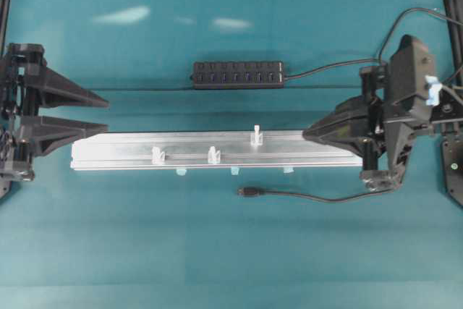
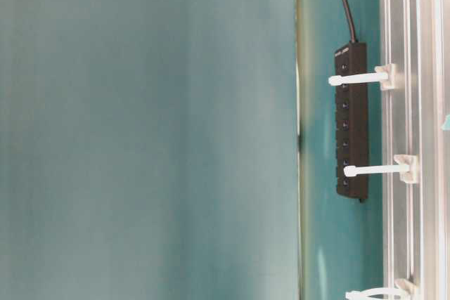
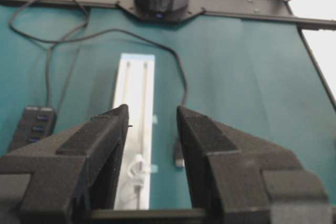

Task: Pass the USB cable through three rings with both arms.
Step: 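Move the right gripper from rest toward the black USB plug, then lower the right gripper and grasp the cable just behind the USB plug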

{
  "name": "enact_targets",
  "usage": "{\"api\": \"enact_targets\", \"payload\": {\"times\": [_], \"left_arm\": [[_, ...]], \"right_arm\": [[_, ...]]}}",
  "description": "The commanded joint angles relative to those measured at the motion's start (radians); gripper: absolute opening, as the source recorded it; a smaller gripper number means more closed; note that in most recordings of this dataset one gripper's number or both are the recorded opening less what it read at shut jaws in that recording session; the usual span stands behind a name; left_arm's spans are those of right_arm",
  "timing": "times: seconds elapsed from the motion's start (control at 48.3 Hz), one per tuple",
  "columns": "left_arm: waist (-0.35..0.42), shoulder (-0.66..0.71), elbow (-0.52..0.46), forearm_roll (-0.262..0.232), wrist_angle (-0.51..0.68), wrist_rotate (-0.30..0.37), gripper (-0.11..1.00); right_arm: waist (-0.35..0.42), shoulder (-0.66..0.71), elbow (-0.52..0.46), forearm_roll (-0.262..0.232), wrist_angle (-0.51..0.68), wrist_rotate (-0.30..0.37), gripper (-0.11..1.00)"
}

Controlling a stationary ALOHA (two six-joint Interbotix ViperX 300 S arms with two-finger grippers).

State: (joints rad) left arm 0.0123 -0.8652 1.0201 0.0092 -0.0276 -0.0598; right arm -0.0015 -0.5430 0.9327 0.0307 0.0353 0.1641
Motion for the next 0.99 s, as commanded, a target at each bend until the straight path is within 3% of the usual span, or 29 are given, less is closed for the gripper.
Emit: {"api": "enact_targets", "payload": {"times": [0.0,0.207,0.311,0.414,0.58,0.663,0.974], "left_arm": [[-0.006,-0.005,-0.018,0.002,0.011,-0.002,0.44],[-0.011,-0.012,-0.017,0.002,0.055,-0.003,0.44],[-0.011,-0.015,-0.017,0.0,0.061,0.0,0.44],[-0.011,-0.018,-0.017,0.002,0.066,0.002,0.44],[-0.011,-0.025,-0.017,0.002,0.067,0.002,0.44],[-0.011,-0.031,-0.015,0.002,0.067,0.003,0.44],[-0.011,-0.06,-0.002,0.002,0.133,0.002,0.44]], "right_arm": [[0.009,0.008,-0.038,0.0,0.014,0.006,-0.1],[0.009,0.048,-0.084,-0.003,0.127,0.014,-0.07],[0.014,0.077,-0.12,-0.003,0.198,0.009,0.01],[0.018,0.109,-0.146,-0.005,0.242,0.009,0.15],[0.028,0.176,-0.196,-0.005,0.305,0.011,0.51],[0.035,0.215,-0.233,-0.005,0.353,0.006,0.61],[0.077,0.333,-0.367,-0.015,0.529,0.006,0.62]]}}
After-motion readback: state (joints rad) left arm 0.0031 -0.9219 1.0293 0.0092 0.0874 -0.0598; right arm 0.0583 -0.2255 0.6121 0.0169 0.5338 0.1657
